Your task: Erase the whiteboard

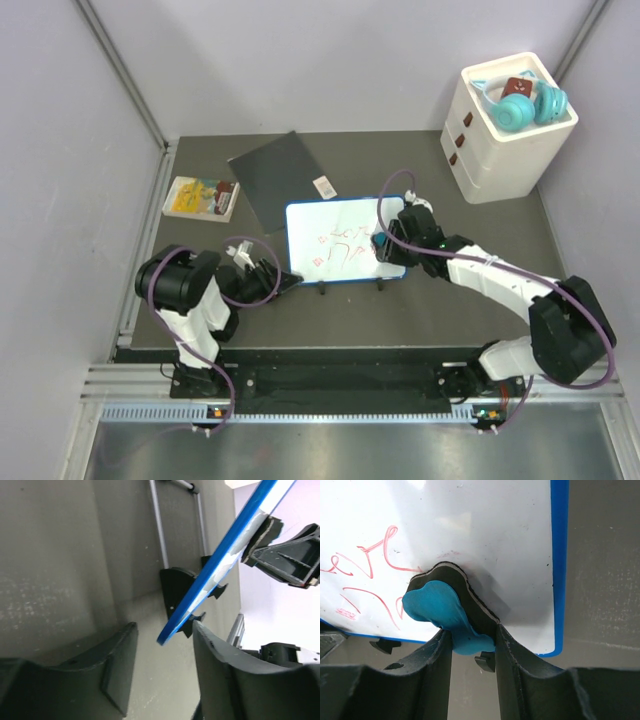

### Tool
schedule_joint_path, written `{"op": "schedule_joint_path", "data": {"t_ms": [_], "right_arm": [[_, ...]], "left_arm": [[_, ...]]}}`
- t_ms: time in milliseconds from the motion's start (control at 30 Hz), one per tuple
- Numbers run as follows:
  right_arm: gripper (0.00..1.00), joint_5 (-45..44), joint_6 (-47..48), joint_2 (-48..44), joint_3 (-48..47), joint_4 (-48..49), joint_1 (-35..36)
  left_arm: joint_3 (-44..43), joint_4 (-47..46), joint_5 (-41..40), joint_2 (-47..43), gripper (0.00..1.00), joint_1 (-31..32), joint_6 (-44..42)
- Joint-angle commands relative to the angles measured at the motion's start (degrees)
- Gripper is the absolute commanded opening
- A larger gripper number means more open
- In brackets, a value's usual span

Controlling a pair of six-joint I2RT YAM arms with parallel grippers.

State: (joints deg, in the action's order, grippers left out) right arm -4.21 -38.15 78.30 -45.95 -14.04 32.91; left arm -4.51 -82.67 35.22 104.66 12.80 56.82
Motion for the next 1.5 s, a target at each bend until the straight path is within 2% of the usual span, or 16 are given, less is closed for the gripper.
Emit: {"op": "schedule_joint_path", "data": {"t_ms": [0, 167, 367, 500, 600, 667, 733, 767, 867, 967, 1000, 1133, 1267, 1467], "right_arm": [[0.0, -0.36, -1.4, -0.69, 1.22, 5.08, 0.49], [0.0, -2.03, -1.84, -2.54, 2.53, 5.87, 0.76], [0.0, -3.53, -2.54, -3.68, 2.89, 6.57, 0.93], [0.0, -3.7, -2.89, -3.51, 3.06, 7.1, 1.37], [0.0, -3.7, -3.24, -3.68, 3.59, 7.8, 1.81], [0.0, -3.7, -3.33, -3.77, 3.85, 7.89, 1.9], [0.0, -3.61, -3.51, -3.95, 4.12, 7.89, 1.99], [0.0, -3.61, -3.42, -4.03, 4.12, 7.89, 2.07], [0.0, -3.61, -3.25, -4.3, 4.21, 7.8, 1.99], [0.0, -4.05, -3.16, -4.65, 4.29, 7.63, 2.07], [0.0, -4.23, -3.16, -4.82, 4.29, 7.63, 2.07], [0.0, -4.84, -3.07, -4.65, 4.03, 7.71, 2.07], [0.0, -5.02, -3.33, -3.16, 3.94, 8.5, 2.07], [0.0, -5.28, -4.21, -0.61, 3.94, 9.65, 2.42]], "left_arm": [[0.56, -14.45, -0.33, 2.83, 0.5, 0.21, -3.38], [-0.06, -14.45, -0.42, 3.44, 0.45, 0.21, -4.17], [-1.55, -14.53, -0.86, 3.35, 0.34, 0.21, -4.44], [-2.52, -14.45, -0.68, 3.62, 0.34, 0.3, -5.31], [-2.34, -14.45, -1.3, 2.92, 0.39, 0.21, -6.37], [-2.08, -14.45, -1.82, 2.65, 0.54, 0.21, -6.98], [-1.82, -14.45, -2.17, 2.39, 0.62, 0.21, -6.9], [-1.73, -14.45, -2.44, 2.39, 0.7, 0.21, -6.9], [-1.64, -14.45, -2.79, 2.13, 0.72, 0.21, -6.81], [-2.69, -14.45, -2.44, 3.0, 0.62, 0.21, -6.72], [-3.56, -14.45, -1.92, 3.44, 0.53, 0.21, -6.55], [-4.89, -14.45, -1.65, 5.29, 0.37, 0.21, -6.63], [-4.98, -14.53, -1.82, 5.82, 0.28, 0.3, -7.07], [-4.01, -14.53, -2.09, 3.8, 0.2, 0.21, -7.25]]}}
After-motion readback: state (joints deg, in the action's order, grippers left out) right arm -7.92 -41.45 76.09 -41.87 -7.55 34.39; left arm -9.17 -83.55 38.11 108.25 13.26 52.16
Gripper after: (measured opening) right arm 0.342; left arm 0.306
